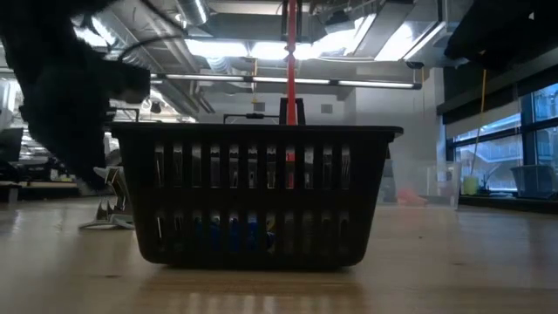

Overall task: Pick and place Stapler, Stapler remover, tape
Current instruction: Put the green staple remover into the transparent bin

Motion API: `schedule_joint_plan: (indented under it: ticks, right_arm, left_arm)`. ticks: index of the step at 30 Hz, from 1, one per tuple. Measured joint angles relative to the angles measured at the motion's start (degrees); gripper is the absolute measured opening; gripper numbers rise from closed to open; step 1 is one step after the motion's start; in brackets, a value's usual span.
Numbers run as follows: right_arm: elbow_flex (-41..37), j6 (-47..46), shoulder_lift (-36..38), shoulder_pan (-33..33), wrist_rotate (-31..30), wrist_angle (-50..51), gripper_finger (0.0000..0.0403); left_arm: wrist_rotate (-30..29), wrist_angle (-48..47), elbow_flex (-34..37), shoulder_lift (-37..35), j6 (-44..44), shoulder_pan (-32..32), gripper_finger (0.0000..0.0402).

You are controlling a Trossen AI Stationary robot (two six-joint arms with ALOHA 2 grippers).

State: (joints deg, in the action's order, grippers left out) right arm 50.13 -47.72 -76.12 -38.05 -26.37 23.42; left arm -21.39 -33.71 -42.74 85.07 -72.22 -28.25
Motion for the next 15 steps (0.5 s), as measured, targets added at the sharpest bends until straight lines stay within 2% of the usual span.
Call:
schedule_joint_plan:
  ticks: [2,5,9,12,15]
  right_arm:
    - [0.0,0.0,0.0,0.0,0.0,0.0,0.0049]
    - [0.0,0.0,0.0,0.0,0.0,0.0,0.0049]
    - [0.0,-0.1,0.0,0.0,-0.2,-0.2,0.0049]
    - [0.0,0.0,0.0,0.0,-0.2,-1.7,0.0049]
    - [0.0,0.1,0.0,0.0,-0.2,-3.7,0.0049]
  left_arm:
    - [-2.5,0.4,0.0,-2.4,0.2,-1.1,0.0035]
    - [-7.5,6.3,0.0,-6.1,2.7,-2.8,0.0035]
    - [-12.3,23.1,0.0,-8.7,15.6,-4.6,0.0036]
    - [-10.2,38.4,0.0,-8.2,29.2,-4.8,0.0036]
    - [-2.9,51.1,-0.1,-6.4,41.8,-4.6,0.0036]
